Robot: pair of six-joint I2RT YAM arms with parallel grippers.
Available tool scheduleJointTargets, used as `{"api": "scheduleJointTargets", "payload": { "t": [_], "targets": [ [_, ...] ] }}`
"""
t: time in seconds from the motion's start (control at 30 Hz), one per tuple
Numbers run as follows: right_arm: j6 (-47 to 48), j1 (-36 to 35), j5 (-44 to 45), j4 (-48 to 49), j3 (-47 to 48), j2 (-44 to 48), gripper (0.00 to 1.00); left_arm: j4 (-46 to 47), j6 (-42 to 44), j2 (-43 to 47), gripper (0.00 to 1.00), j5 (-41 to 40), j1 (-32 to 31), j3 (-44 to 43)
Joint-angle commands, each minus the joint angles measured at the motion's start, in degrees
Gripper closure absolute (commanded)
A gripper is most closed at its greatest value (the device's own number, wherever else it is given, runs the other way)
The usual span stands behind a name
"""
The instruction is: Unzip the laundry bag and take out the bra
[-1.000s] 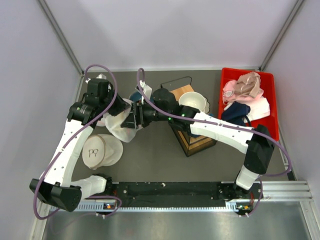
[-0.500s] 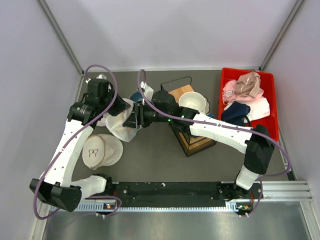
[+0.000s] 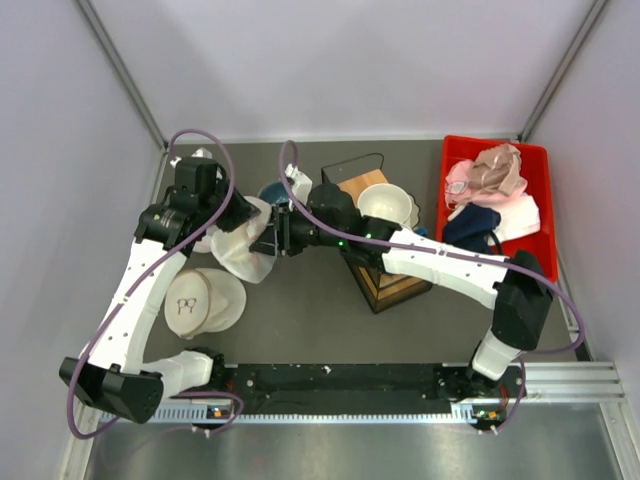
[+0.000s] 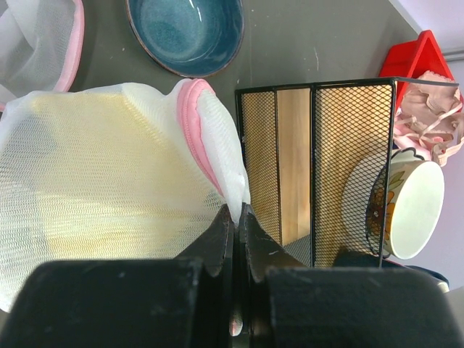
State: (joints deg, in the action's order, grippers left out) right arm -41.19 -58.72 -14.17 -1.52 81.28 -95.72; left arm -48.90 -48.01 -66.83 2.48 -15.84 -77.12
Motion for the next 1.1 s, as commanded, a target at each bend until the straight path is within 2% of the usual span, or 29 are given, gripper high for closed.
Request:
{"api": "scheduleJointTargets", "payload": {
  "t": [0.0, 0.33, 0.53, 0.57, 0.63, 0.67, 0.87, 1.07],
  "targets": [
    [0.3, 0.5, 3.3, 2.8, -0.3, 3.4, 0.61, 1.4, 0.7, 2.1, 1.00, 0.2, 0.2, 0.0],
    [0.1, 0.5, 3.3, 3.5, -0.7, 3.3, 0.70, 1.4, 0.6, 2.2, 1.00, 0.4, 0.2, 0.0],
    [0.0, 0.5, 3.0, 3.5, -0.9, 3.1, 0.81, 1.4, 0.5, 2.5, 1.00, 0.4, 0.2, 0.0],
    [-0.1, 0.6, 3.0, 3.4, -0.9, 2.9, 0.84, 1.4, 0.5, 2.5, 1.00, 0.3, 0.2, -0.1],
    [-0.4, 0.5, 3.1, 3.2, -0.9, 2.8, 0.99, 1.4, 0.6, 2.6, 1.00, 0.4, 0.2, -0.2],
    [-0.6, 0.6, 3.1, 3.1, -0.9, 2.8, 1.00, 1.3, 0.8, 2.6, 1.00, 0.3, 0.2, -0.4],
    [0.9, 0.7, 1.2, 3.5, -5.2, 5.4, 1.00, -0.7, 4.7, -1.2, 1.00, 5.4, 3.0, -6.2],
    [3.0, 0.3, -2.0, 2.6, -14.6, 10.1, 1.00, -0.5, 6.6, -4.9, 1.00, 11.3, 8.2, -8.6]
  ]
}}
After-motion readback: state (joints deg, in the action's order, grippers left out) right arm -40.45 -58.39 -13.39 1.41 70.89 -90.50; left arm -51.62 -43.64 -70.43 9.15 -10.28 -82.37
